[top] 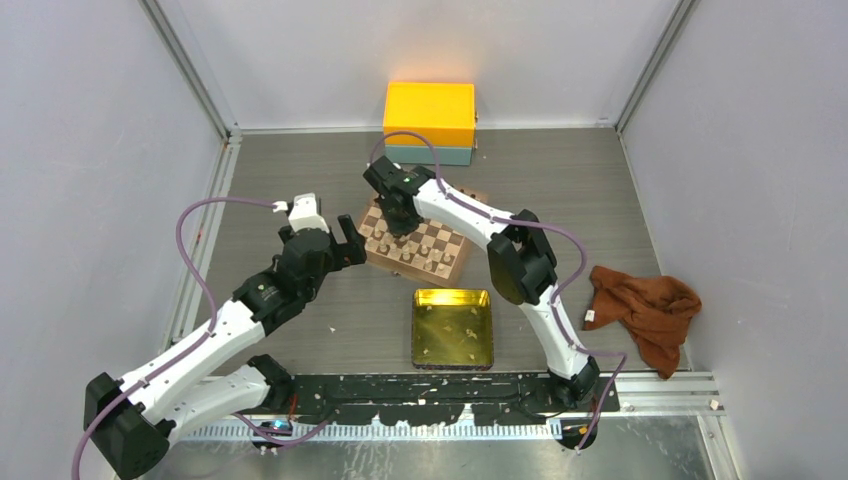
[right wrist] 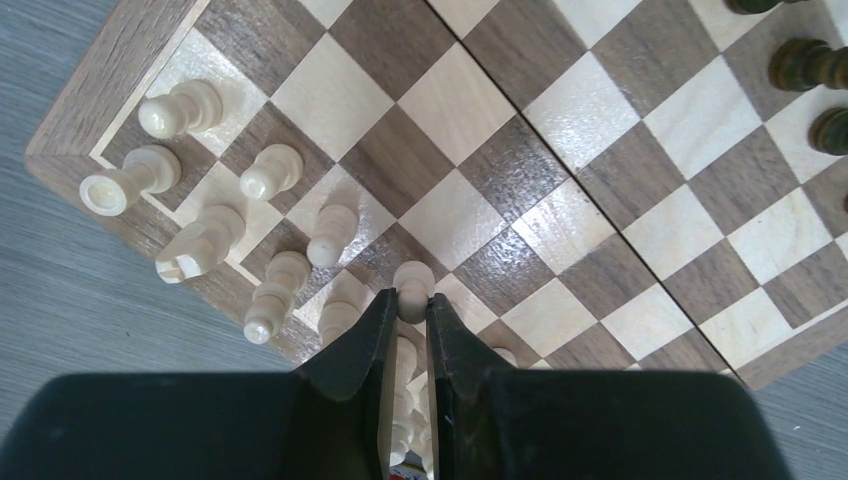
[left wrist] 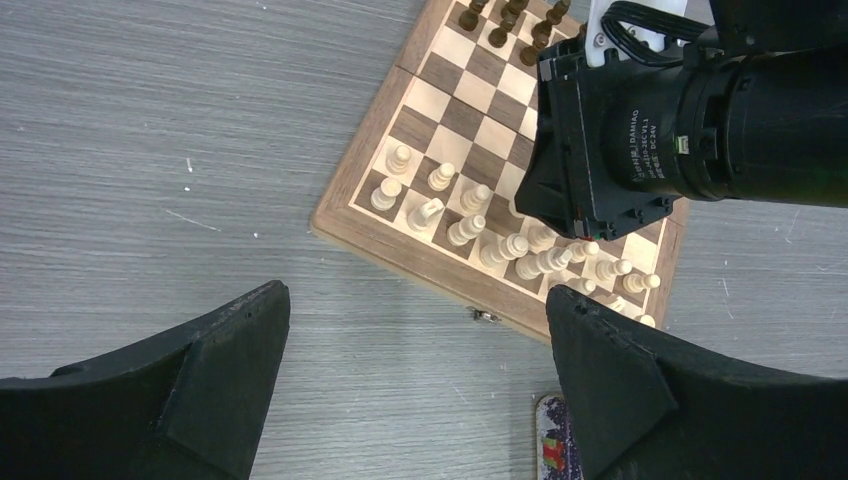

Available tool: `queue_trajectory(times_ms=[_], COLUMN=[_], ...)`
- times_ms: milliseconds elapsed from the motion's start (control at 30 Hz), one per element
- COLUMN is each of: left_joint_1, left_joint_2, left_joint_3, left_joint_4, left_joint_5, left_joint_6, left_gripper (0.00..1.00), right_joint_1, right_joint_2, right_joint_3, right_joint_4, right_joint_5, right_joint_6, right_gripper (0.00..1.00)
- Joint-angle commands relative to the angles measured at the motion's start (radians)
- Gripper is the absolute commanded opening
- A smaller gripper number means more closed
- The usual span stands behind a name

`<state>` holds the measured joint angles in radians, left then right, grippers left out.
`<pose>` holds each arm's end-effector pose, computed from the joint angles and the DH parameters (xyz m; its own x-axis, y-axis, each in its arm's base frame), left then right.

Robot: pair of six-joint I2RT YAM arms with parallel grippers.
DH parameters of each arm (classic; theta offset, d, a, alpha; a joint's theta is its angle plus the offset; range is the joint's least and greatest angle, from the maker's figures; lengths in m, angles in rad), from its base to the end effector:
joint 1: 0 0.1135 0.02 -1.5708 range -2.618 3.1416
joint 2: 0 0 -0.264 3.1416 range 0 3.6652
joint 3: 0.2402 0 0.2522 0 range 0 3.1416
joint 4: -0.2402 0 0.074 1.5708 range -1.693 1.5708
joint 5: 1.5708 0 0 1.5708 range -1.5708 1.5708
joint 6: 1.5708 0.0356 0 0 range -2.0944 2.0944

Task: Set up the chess pieces on the board
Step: Place the chess piece on the chessboard.

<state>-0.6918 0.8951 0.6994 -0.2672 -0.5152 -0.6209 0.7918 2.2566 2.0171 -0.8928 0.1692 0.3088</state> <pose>0.1658 -0.1146 0.2838 -0.4051 -0.3218 -0.8558 -0.0247 0.9395 -0.3416 0.3455 0.3414 0.2192 -0.8039 -0.3879 -0.4508 -0.4271 0.9041 -0.0162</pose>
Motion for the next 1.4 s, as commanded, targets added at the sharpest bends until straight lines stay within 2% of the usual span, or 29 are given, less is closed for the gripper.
queue_trajectory(times_ms=[0,767,1167,1367], left_joint_1=[-0.003,-0.003,-0.003,-0.004], left_joint_2=[-0.022,-0.035,-0.032,-0.031], left_joint_3=[0.002,-0.006,-0.008,-0.008], left_joint_4=[0.027,0.026,0.026,0.026], left_joint_5=[-0.026,-0.037,-0.037,-0.037], left_joint_6=[0.007,0.011,0.012,0.012], left_gripper=[1.00,1.00,1.00,1.00], right_joint_1=[0.007,0.015,0.015,0.015], right_joint_2=[-0.002,0.028,0.029,0.023], right_joint_3=[0.037,0.034,0.026,0.026], right_joint_4=[0.005,0.025,0.025,0.026], right_joint_5=[-0.016,-0.029,-0.037,-0.037], right_joint_6=[-0.007,-0.003,-0.008,-0.011], right_gripper=[0.01,0.02,0.22,0.26])
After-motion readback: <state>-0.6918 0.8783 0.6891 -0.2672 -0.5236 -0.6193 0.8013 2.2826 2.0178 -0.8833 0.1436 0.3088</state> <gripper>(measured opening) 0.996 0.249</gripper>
